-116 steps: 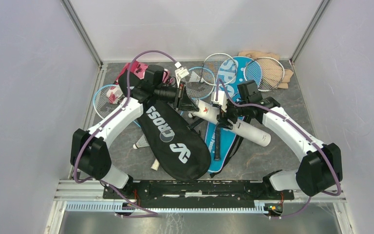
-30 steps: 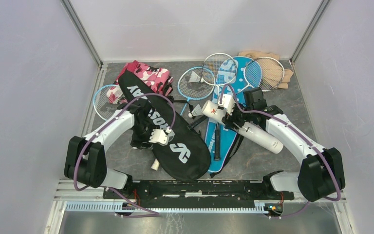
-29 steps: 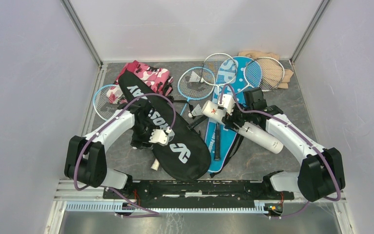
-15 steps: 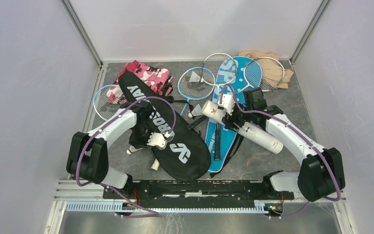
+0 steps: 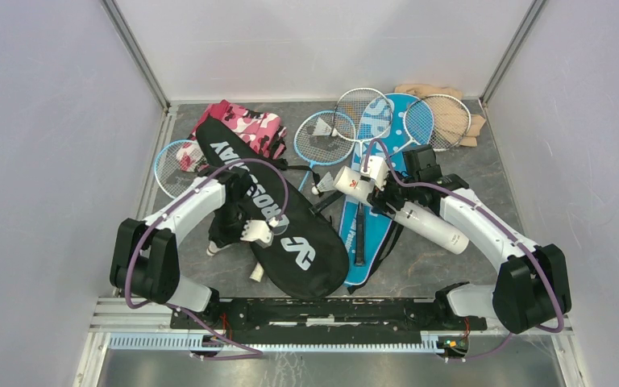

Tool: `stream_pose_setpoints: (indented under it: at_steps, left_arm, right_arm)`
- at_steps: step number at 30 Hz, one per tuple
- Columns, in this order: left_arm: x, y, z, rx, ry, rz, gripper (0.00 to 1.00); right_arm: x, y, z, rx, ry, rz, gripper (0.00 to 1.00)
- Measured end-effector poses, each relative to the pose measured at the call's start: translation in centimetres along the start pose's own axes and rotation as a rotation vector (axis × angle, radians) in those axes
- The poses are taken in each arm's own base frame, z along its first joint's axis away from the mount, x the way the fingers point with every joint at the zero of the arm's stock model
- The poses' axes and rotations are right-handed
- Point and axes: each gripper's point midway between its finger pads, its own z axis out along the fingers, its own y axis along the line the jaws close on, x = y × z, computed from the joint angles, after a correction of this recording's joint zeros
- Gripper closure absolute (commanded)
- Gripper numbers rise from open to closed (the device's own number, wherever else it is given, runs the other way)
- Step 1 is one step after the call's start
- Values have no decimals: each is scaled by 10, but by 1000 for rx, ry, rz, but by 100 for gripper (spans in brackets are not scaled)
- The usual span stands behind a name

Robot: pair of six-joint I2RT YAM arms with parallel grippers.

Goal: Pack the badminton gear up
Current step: Pick up the shuttlecock at the center of the board.

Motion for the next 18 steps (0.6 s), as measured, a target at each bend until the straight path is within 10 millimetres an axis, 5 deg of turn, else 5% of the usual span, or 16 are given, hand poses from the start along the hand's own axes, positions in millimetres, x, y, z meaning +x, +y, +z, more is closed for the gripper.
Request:
stream_pose_setpoints:
  at_steps: [11, 18]
  left_arm:
    - [-21, 6, -60, -100, -123, -158, 98]
    - [-51, 26, -121, -251, -315, -249, 98]
  right_arm:
    - [0, 6, 1, -38, 0, 2, 87]
    - [-13, 7, -2, -69, -31, -7, 87]
